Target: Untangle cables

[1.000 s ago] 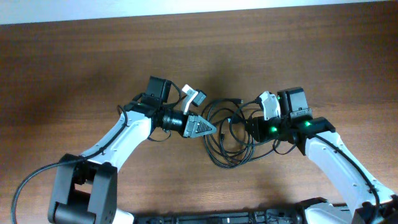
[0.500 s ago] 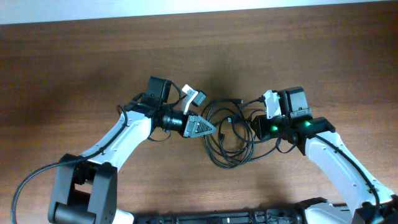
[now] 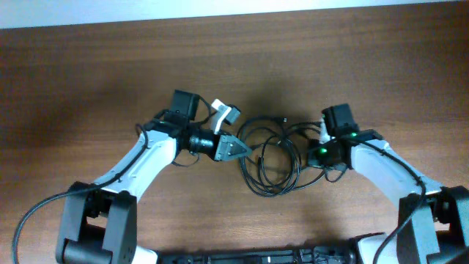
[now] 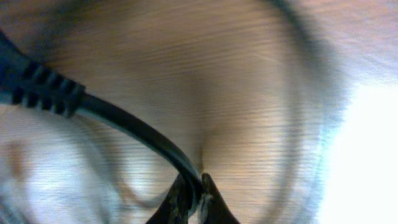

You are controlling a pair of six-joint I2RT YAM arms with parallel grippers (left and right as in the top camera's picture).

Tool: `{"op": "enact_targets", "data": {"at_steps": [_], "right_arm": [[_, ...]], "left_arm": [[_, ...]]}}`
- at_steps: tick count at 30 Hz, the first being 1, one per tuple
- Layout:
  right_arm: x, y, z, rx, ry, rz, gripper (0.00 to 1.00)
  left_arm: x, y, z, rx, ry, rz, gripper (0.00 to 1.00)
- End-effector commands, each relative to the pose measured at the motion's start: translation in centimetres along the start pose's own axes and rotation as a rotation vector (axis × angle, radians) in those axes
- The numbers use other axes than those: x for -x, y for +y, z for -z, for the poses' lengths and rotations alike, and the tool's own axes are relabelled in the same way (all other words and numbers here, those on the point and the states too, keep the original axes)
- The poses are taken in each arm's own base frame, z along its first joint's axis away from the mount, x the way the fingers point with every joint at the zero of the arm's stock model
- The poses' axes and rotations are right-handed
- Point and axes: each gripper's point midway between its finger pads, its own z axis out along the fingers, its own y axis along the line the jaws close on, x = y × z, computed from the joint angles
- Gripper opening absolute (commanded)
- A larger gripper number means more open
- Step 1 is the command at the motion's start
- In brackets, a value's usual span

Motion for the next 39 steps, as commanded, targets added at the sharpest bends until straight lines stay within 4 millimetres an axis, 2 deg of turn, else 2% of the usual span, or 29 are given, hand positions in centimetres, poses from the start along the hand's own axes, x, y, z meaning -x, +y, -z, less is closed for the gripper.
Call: {"op": "enact_targets", "data": {"at_steps": [1,2,4,6,7,8,9,11,12,13,14,15,16,17,18,19,20,21,22,25,27,28,31,35,36,37,38,39], "right_arm": [[1.2,-3.5,1.0,-0.071,-0.047,-0.158,0.04],[1.4,-2.4,1.1,0.006,-0.039,-0.112,0.05],[1.3,0.1,1.5,0.157,-0.016,0.013,0.16],[1.5,0.4,2.0,0.167,-0.026,0.031,0.19],[1.9,0.6,2.6,0.172,-0.048,0.043,0.22],[2.5,1.0,3.9,0.184,-0.092,0.062,0.22],[3.1,1.2,5.3,0.185,-0.141,0.072,0.22],[3.7,0.8,7.4,0.153,-0.226,0.076,0.23],[4.1,0.5,8.4,0.132,-0.270,0.079,0.23],[4.3,0.1,9.7,0.108,-0.323,0.081,0.31],[4.3,0.0,10.1,0.101,-0.336,0.082,0.48],[4.2,0.1,10.2,0.107,-0.339,0.083,0.68],[4.2,0.0,10.2,0.105,-0.334,0.083,0.72],[4.1,0.0,10.1,0.103,-0.329,0.082,0.72],[4.1,0.0,10.1,0.103,-0.330,0.082,0.72],[4.1,0.0,10.1,0.103,-0.330,0.082,0.74],[4.1,0.0,10.1,0.103,-0.329,0.082,0.76],[4.0,-0.1,10.1,0.102,-0.325,0.081,0.79],[3.8,-0.1,10.0,0.101,-0.318,0.080,0.82],[3.5,0.1,9.5,0.117,-0.290,0.080,0.88],[2.8,1.8,9.1,0.212,-0.237,0.092,0.90],[2.6,2.3,8.9,0.245,-0.220,0.095,0.94],[2.4,2.5,8.7,0.258,-0.205,0.095,0.95],[1.3,2.8,8.6,0.282,-0.158,0.089,0.94],[1.4,1.7,8.3,0.220,-0.162,0.073,0.86],[1.4,-2.1,7.7,0.019,-0.168,-0.101,0.82],[1.0,-4.7,7.8,-0.115,-0.180,-0.232,0.82],[1.2,-4.9,7.9,-0.128,-0.193,-0.254,0.82]], "left_arm": [[2.5,1.7,5.8,0.101,-0.163,0.032,0.00],[3.1,1.8,7.6,0.122,-0.212,0.026,0.00],[4.1,1.1,10.2,0.158,-0.285,-0.013,0.00],[5.7,0.1,13.3,0.197,-0.369,-0.040,0.00],[7.3,-0.9,16.3,0.236,-0.449,-0.063,0.00],[10.2,-2.9,21.0,0.281,-0.582,-0.089,0.00],[12.7,-5.2,24.3,0.290,-0.684,-0.116,0.00],[15.1,-8.5,25.8,0.261,-0.744,-0.164,0.00],[15.9,-10.3,24.7,0.233,-0.725,-0.222,0.00],[15.8,-11.8,21.4,0.184,-0.652,-0.277,0.00],[15.0,-12.7,18.4,0.161,-0.572,-0.328,0.01],[14.2,-12.5,16.1,0.187,-0.517,-0.324,0.03],[12.5,-10.5,13.0,0.319,-0.418,-0.287,0.05],[10.7,-9.2,10.7,0.423,-0.322,-0.265,0.12],[9.2,-8.5,9.0,0.491,-0.242,-0.266,0.19],[7.8,-8.1,7.5,0.539,-0.172,-0.265,0.46],[7.2,-8.0,6.4,0.573,-0.138,-0.279,0.64],[7.2,-7.6,6.3,0.618,-0.134,-0.289,0.73],[7.2,-7.5,6.4,0.626,-0.134,-0.285,0.75],[7.2,-6.1,7.7,0.685,-0.141,-0.249,0.77],[7.2,-5.5,7.9,0.693,-0.142,-0.226,0.78],[7.1,-5.0,7.6,0.694,-0.128,-0.212,0.79],[6.5,-2.2,5.9,0.703,-0.054,-0.156,0.82],[4.9,2.6,2.9,0.709,0.059,-0.034,0.82],[4.7,3.2,2.5,0.710,0.072,-0.024,0.82],[4.3,4.4,1.9,0.714,0.094,0.006,0.81],[4.0,4.9,1.7,0.717,0.099,0.036,0.82],[3.8,5.4,1.4,0.719,0.108,0.055,0.82]]}}
